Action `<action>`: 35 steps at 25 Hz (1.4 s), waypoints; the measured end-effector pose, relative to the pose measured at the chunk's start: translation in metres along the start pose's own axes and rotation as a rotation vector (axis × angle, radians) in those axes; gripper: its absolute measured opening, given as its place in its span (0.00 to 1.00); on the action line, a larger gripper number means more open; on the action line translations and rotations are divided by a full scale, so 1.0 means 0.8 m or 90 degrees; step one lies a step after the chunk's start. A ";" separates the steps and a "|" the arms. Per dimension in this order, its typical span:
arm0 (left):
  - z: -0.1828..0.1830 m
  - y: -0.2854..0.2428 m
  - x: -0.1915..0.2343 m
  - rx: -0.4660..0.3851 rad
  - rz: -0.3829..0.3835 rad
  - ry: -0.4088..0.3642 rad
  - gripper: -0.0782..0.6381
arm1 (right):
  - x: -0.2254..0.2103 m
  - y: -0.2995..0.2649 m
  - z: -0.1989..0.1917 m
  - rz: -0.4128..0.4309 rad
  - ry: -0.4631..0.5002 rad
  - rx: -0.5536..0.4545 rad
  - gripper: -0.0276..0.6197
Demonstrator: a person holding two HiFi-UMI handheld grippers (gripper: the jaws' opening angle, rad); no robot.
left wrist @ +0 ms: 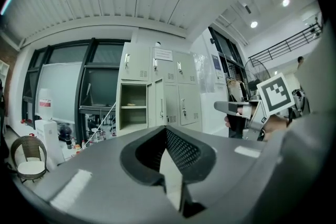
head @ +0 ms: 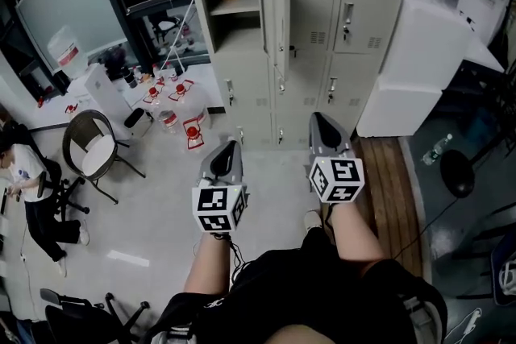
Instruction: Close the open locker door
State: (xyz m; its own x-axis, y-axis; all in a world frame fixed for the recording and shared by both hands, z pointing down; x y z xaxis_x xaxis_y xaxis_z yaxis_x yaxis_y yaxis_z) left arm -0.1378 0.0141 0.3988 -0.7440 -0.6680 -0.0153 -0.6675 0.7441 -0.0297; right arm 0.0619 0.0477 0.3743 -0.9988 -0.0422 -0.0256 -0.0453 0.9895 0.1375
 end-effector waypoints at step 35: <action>0.036 -0.351 0.025 0.029 0.139 0.008 0.11 | -0.162 -0.325 0.001 0.281 -0.029 0.011 0.09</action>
State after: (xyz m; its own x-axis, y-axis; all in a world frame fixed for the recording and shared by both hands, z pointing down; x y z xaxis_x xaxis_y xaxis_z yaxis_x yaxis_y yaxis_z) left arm 0.0355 -0.2086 0.3783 -0.8715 -0.4901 -0.0138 -0.4880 0.8698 -0.0728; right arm 0.2030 -0.2038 0.3408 -0.9202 0.3912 -0.0112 0.3867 0.9131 0.1291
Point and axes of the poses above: the fingertips, and each gripper's own axes: y backward along the fingers, x to its left, z out of its top, the point moved 1 cm from there along y, backward along the fingers, and after that the axes turned 2 degrees about y, right-handed, at the moved point
